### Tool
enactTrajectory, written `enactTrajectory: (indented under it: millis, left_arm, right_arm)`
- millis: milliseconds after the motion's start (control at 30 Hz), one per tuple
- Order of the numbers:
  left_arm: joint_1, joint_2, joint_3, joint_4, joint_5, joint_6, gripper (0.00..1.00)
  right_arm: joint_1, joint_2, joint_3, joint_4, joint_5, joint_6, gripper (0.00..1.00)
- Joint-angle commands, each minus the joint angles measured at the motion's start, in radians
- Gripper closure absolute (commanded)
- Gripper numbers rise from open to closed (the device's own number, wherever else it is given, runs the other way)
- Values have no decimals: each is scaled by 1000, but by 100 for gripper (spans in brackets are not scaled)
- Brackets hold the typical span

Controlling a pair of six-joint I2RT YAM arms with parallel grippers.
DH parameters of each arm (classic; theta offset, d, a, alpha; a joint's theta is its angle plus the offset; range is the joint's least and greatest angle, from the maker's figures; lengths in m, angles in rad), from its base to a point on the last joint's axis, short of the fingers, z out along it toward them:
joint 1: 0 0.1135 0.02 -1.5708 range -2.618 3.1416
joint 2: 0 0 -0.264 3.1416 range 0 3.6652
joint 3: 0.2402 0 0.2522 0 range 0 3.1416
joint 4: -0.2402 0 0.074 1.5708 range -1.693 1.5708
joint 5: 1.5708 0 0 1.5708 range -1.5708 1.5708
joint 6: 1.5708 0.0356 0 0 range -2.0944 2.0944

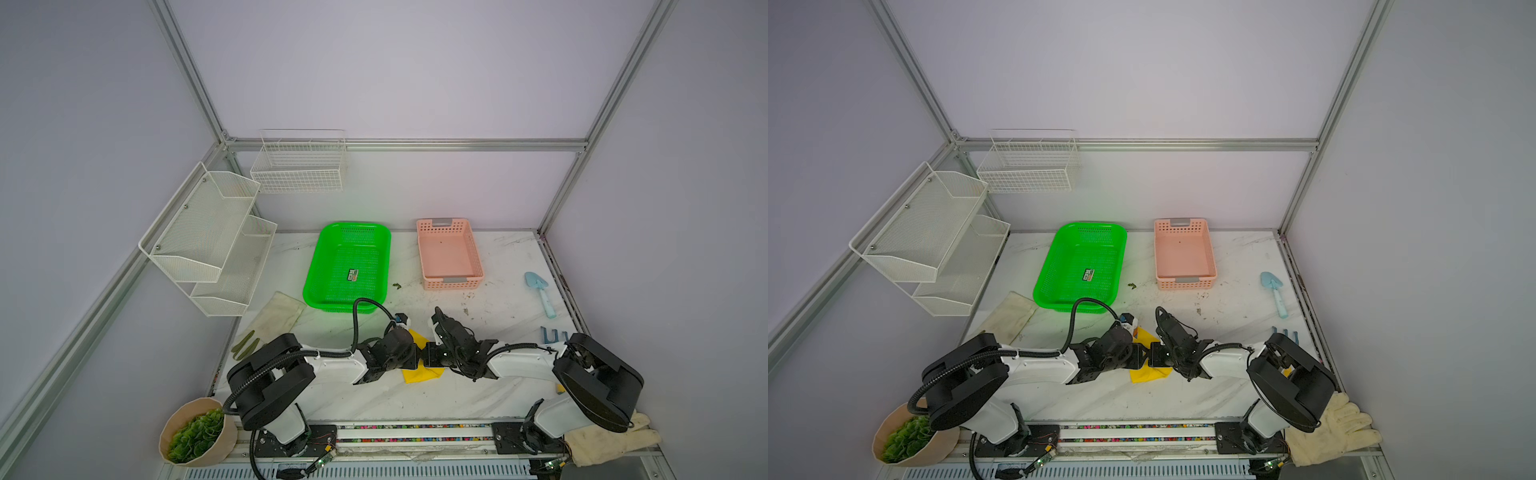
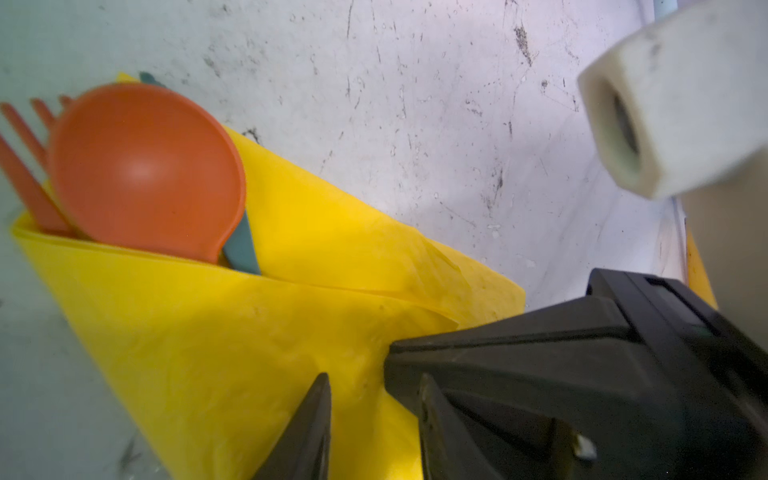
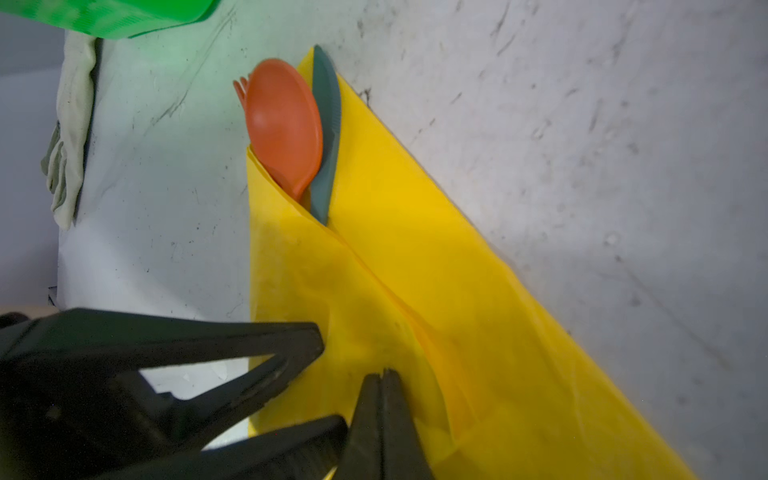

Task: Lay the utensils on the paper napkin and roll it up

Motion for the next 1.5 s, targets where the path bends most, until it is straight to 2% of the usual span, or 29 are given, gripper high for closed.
enactTrajectory:
  millis: [0,333,600,733,833,1067,1467]
  left_arm:
    - [0,18,-26,-6,2,-28,66]
    - [-1,79,-49,29,14,-55,68]
    - [-1,139,-48,40,13,-59,69]
    - [-1,154,-38,43,17,-53,69]
    - [0,160,-33,38,16,-47,70]
    - [-1,164,-20,-17,-17,-30,71]
    - [-13,164,3,-57,-39,-7,71]
  right_arm:
    - [-6,22,-40,-135,23,-1,100]
    - [-13,-22,-30,-150,7,8,100]
    - [-12,-254,31,-304,31,19,93]
    - [-12,-358,20,-371,22,25,100]
    - [-12,-388,-13,-385,11,19,100]
    - [-12,-296,-109,-236,-84,36,100]
    - [-13,-174,-87,-178,-70,13,100]
